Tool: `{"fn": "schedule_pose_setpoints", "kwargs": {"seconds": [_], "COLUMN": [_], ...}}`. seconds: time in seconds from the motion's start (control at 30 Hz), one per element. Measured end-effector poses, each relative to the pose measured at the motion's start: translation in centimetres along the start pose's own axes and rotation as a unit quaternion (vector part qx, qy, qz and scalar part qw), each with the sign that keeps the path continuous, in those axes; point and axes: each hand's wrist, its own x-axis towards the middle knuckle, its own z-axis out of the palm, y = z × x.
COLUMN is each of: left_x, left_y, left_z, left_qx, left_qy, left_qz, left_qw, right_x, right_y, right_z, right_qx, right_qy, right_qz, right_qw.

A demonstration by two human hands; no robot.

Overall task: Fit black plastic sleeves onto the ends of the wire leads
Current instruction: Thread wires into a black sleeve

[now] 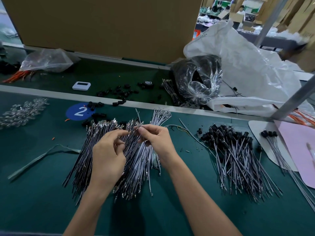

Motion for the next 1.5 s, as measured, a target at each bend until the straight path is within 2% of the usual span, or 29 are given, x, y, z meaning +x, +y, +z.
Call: {"fn": "schedule_pose_setpoints", "kwargs": {"seconds": [0.1, 0.27, 0.53, 0.7, 1.0, 1.13, 1.23, 1.33, 1.43, 1.5], "left_x": [0.2, 0.4, 0.1, -0.2, 0.5, 0.8, 1.1, 1.9, 2.9, 2.7], "left_y": [-0.7, -1.1, -0.9, -0.4, -1.3, -0.7, -0.6, -1.3, -1.9, -1.6], "left_z": [-0.1, 0.0, 0.9, 1.1, 1.3, 1.5, 1.5, 1.2, 1.1, 1.3], "left_qx": [-0.029, -0.046, -0.04, -0.113, -0.139, -0.164, -0.137, -0.061, 0.028, 0.082], "left_qy": [-0.008, -0.049, -0.007, 0.033, 0.076, 0.066, 0.084, 0.124, 0.093, 0.088], "left_qz": [-0.051, -0.069, -0.057, -0.037, -0.054, -0.042, -0.039, -0.031, -0.03, 0.007], "left_qw": [0.998, 0.995, 0.998, 0.992, 0.986, 0.983, 0.986, 0.99, 0.995, 0.993], "right_x": [-0.1, -0.4, -0.8, -0.7, -1.2, -1.7, -2.0, -2.2, -2.5, -2.9], "right_y": [-0.4, -0.6, -0.8, -1.0, -0.9, -0.9, -1.0, -1.4, -2.3, -3.0], "right_z": [0.3, 1.5, 2.7, 2.9, 2.6, 2.8, 2.4, 1.1, -1.1, -2.6], "right_qx": [0.035, 0.007, 0.017, 0.006, -0.034, -0.043, -0.031, -0.01, 0.041, 0.077], "right_qy": [-0.039, -0.005, 0.02, 0.045, 0.071, 0.064, 0.073, 0.099, 0.147, 0.181], "right_qz": [0.005, 0.004, -0.018, -0.034, -0.066, -0.083, -0.075, -0.058, -0.059, -0.071], "right_qw": [0.999, 1.0, 0.999, 0.998, 0.995, 0.994, 0.994, 0.993, 0.987, 0.978]}}
